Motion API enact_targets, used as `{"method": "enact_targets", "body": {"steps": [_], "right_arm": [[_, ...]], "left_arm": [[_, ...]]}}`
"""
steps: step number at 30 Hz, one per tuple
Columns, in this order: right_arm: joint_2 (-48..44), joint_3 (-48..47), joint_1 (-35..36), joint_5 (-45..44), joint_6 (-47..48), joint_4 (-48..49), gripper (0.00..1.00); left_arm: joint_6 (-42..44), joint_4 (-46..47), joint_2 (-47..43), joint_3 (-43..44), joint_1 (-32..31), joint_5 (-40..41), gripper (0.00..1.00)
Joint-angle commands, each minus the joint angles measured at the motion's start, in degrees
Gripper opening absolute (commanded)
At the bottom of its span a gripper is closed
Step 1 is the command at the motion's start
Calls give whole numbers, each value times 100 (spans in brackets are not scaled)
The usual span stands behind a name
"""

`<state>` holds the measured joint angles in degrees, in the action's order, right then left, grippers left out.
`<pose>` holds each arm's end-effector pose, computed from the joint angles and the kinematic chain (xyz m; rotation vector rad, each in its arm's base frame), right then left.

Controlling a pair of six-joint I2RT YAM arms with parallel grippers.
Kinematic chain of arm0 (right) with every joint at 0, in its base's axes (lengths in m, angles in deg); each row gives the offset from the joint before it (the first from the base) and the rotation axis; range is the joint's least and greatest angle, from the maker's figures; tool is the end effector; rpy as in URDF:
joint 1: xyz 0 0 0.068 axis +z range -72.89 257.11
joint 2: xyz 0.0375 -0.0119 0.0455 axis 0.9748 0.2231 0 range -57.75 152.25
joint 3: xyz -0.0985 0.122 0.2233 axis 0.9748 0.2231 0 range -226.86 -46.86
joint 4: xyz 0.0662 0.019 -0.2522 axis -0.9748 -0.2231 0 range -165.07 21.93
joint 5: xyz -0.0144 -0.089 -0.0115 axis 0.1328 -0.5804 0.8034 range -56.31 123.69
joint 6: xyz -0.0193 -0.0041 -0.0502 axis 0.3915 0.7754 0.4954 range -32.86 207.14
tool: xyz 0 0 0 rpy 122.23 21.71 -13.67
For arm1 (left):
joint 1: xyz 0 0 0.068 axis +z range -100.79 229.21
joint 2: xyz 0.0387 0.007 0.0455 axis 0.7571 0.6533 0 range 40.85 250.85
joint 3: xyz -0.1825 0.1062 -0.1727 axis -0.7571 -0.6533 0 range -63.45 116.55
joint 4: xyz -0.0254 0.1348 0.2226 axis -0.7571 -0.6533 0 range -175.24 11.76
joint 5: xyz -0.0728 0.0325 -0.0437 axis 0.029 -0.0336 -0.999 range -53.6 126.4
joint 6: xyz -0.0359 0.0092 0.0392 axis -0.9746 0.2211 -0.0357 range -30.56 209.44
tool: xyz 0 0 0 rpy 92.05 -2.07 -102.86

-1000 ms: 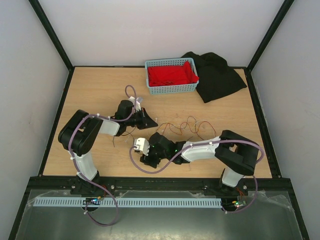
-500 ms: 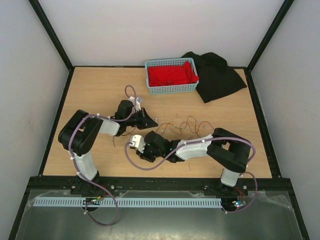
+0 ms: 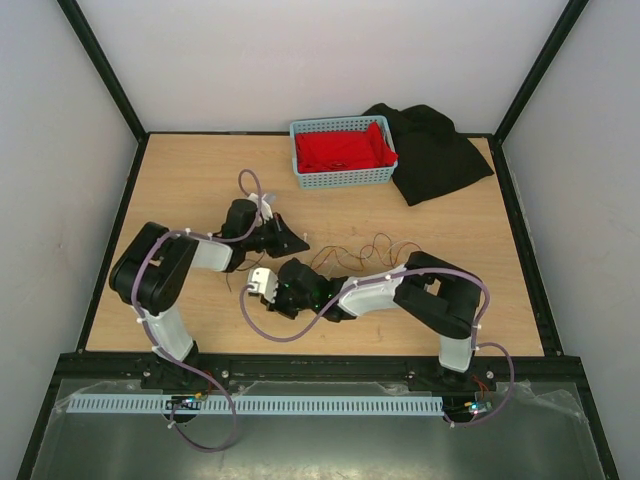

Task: Zip-tie the wires
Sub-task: Tie the cable at the center of the board.

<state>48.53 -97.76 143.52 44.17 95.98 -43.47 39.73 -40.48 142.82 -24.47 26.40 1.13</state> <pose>0.1446 0.3473 0.1436 -1.4320 1.6704 0.7780 0.2986 -0.1479 0.1367 -0.0795 2.2219 -1.3763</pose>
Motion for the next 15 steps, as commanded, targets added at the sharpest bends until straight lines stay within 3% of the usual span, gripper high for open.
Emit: {"method": "enact_targets", "body": {"steps": [1,10,13,15], "right_arm": [[222,-67,-35,382,438,457,9],[364,-189,-170,1982,1269,766,13],[268,-184,-168,2219,1508,654,20],[184,-212,-172,2233,1522,492,33]], "left_arm": [[-387,-14,-252,-99,143,-416,0],[-630,0,-311,-75,347,-1298,0],[-804,236,-195,-38,339,-1564,0],[-986,523,-119,-60,315,-1622,0]]}}
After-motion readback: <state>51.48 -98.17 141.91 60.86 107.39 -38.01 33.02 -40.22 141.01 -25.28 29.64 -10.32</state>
